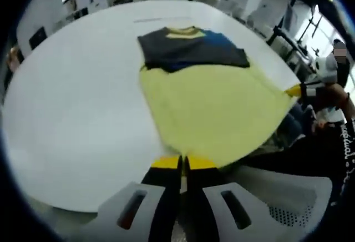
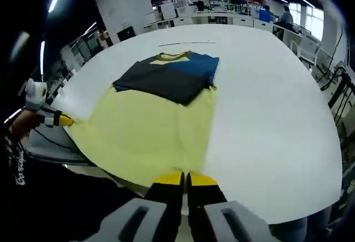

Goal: Fold the garment on the visible template until the final outline fits inside the template.

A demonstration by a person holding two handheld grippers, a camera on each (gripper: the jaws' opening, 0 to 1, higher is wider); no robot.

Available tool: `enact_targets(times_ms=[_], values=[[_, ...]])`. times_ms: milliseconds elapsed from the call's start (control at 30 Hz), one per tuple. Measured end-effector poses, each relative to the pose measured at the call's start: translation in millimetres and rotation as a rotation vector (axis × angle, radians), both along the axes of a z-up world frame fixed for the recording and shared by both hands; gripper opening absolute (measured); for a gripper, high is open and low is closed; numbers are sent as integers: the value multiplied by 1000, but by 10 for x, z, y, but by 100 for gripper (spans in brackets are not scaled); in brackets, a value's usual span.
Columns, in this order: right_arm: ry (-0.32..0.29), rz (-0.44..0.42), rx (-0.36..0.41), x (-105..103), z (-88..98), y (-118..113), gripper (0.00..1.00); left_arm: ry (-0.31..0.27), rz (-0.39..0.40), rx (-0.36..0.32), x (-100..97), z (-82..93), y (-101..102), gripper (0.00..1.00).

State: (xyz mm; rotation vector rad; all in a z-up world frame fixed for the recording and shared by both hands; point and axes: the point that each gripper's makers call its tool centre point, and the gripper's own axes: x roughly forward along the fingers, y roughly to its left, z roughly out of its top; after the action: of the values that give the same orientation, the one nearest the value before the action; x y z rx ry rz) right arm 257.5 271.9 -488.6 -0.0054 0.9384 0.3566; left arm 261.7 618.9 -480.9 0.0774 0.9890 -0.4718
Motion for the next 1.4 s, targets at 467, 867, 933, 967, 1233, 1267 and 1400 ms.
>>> enact_targets(times_ms=[467,867,933,967,1233,1267,1400], values=[[-118,27,-25,420,399,-22,0,-180,70,-39,520,524,57,0],[-209,17,-21,821,680,-30,0,-286,113,-69,882,812,14,0],[-230,19,-23,912,737,-12,0,-297,137,-81,941,846,26,0],[-243,20,-25,965,772,-1,0,-304,150,-90,970,868,29,0],[-313,-20,15,1287,995,45,0,-356,176,-111,1226,999,61,0],[-318,-18,14,1312,1011,57,0,-361,186,-119,1256,1016,68,0],[-342,-34,33,1468,1092,78,0,-385,197,-130,1416,1082,71,0]])
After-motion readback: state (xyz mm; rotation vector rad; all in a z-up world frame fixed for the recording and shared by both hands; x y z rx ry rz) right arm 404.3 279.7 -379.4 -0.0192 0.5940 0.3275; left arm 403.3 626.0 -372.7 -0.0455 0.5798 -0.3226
